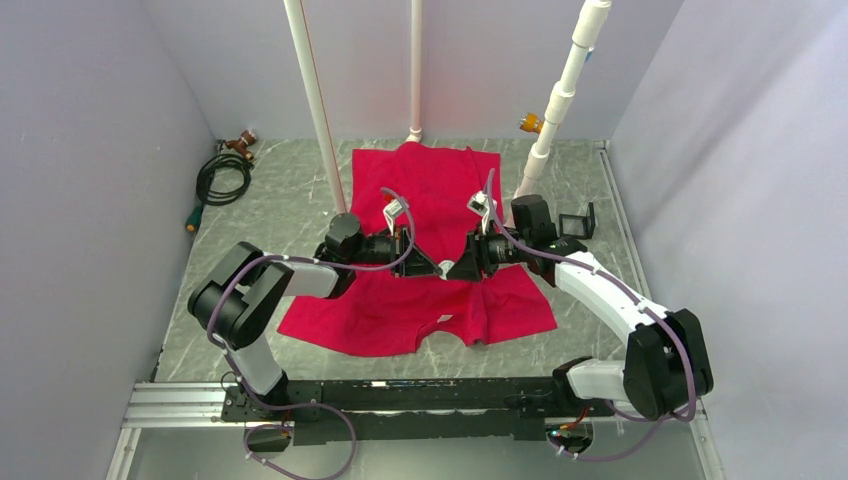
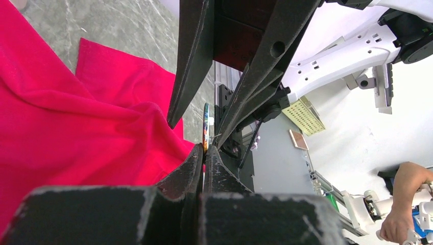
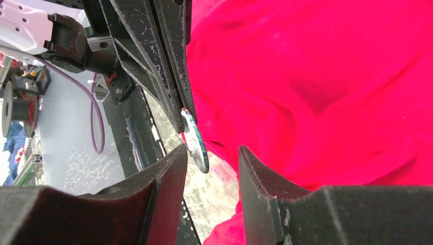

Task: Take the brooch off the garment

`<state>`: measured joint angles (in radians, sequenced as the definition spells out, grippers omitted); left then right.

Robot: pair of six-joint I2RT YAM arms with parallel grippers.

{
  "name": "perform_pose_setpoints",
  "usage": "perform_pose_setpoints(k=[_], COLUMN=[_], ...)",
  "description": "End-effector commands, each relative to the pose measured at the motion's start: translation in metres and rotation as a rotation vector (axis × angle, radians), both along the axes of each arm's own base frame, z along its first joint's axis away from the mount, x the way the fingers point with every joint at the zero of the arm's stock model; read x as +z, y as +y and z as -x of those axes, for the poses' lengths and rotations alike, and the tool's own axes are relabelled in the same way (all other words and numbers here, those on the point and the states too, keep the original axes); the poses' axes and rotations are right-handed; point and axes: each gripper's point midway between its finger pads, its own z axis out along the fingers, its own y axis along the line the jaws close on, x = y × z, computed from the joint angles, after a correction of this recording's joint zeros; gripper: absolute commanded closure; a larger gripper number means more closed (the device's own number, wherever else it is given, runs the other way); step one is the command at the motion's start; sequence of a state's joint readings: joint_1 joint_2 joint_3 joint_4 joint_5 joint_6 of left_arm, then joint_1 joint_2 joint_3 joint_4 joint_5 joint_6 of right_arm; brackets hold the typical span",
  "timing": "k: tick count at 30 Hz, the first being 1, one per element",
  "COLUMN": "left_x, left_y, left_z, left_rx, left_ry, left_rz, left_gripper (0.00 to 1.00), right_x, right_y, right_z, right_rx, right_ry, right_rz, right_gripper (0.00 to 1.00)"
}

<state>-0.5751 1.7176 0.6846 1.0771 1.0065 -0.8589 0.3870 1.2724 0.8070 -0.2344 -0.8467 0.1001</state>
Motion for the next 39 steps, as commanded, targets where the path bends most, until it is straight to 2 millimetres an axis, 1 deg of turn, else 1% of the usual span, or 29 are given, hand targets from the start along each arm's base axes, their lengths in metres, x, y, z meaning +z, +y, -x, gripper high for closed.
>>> perform_pose_setpoints(k=[1, 7, 11, 13, 18, 20, 30, 39], left_x=[0.017, 0.017, 0.017, 0.017, 0.017, 0.017, 0.018, 0.018], left_y=[0.001, 0.001, 0.001, 0.001, 0.001, 0.001, 0.003, 0.008], left_z=[0.003, 0.002, 0.003, 0.003, 0.003, 0.003, 0.005, -0.004], left_rx=[-0.012, -0.007, -0.011, -0.011, -0.011, -0.010, -0.011, 0.019], left_ry=[-0.065, -0.063, -0.063, -0.062, -0.066, -0.066, -0.067, -0.045], left_rz=[0.045, 0.043, 0.046, 0.044, 0.045, 0.045, 0.055, 0.070], left_gripper=[1.00, 1.00, 1.00, 1.00, 1.00, 1.00, 1.00, 1.00], right_x=[0.021, 0.026, 0.024, 0.022, 0.016, 0.014, 0.014, 0.018], right_y=[0.007, 0.009, 0.008, 0.006, 0.001, 0.000, -0.003, -0.006], right_z=[-0.017, -0.019, -0.019, -0.020, -0.025, -0.025, -0.026, -0.025], right_rx=[-0.021, -0.019, -0.024, -0.032, -0.070, -0.081, -0.095, -0.086], right_ry=[-0.066, -0.063, -0.069, -0.071, -0.073, -0.071, -0.057, -0.075], right_rz=[-0.034, -0.048, -0.036, -0.028, 0.008, 0.012, 0.015, 0.012], right_gripper=[0.56, 0.50, 0.51, 0.55, 0.73, 0.77, 0.77, 0.74])
